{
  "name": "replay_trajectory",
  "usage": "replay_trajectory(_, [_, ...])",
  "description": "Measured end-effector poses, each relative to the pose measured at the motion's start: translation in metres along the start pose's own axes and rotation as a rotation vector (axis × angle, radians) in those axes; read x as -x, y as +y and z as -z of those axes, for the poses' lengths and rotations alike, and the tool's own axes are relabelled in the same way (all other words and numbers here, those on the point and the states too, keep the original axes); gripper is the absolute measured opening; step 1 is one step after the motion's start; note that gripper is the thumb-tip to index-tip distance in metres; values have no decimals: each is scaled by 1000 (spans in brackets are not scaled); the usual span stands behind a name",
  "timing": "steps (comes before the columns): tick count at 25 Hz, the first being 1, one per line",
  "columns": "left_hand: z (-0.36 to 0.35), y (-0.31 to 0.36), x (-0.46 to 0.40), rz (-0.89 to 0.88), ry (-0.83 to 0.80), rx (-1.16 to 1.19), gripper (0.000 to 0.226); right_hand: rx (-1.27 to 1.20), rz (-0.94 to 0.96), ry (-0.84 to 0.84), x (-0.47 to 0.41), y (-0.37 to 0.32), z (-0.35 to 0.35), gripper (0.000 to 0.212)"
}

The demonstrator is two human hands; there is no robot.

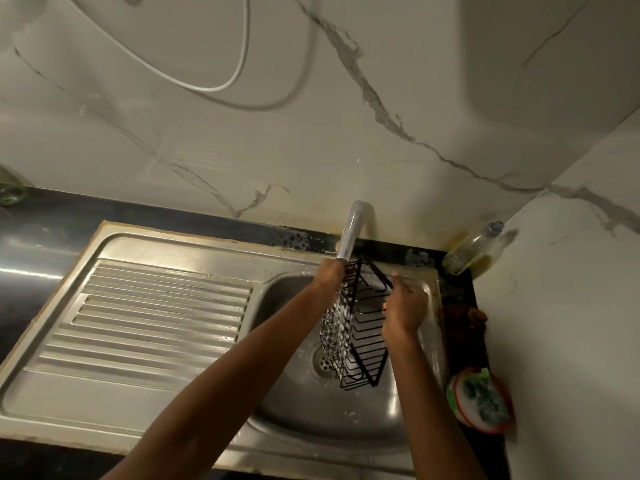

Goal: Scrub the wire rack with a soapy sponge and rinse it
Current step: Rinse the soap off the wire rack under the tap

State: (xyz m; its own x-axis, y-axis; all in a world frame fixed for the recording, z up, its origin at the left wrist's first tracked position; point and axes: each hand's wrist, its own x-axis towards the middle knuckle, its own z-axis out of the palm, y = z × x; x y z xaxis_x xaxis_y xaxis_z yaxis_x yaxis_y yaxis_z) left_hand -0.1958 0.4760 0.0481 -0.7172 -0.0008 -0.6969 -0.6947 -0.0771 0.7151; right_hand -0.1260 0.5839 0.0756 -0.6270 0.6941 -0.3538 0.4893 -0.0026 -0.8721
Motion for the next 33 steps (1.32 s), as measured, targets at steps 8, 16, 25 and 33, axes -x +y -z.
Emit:
replay_trajectory(8, [10, -4, 0, 6, -143, 166, 33, 33, -385, -745, 4, -40, 10, 46])
replay_trajectory(16, [9, 4, 18, -51, -177, 54, 41, -105, -371, -381, 18, -33, -14, 43])
replay_trajectory(25, [20, -25, 25, -121, -312, -63, 66, -220, -312, -237, 20, -24, -17, 42])
replay_trajectory(33, [24, -1, 24, 75, -306, 143, 42, -268, -264, -318, 29, -22, -16, 40])
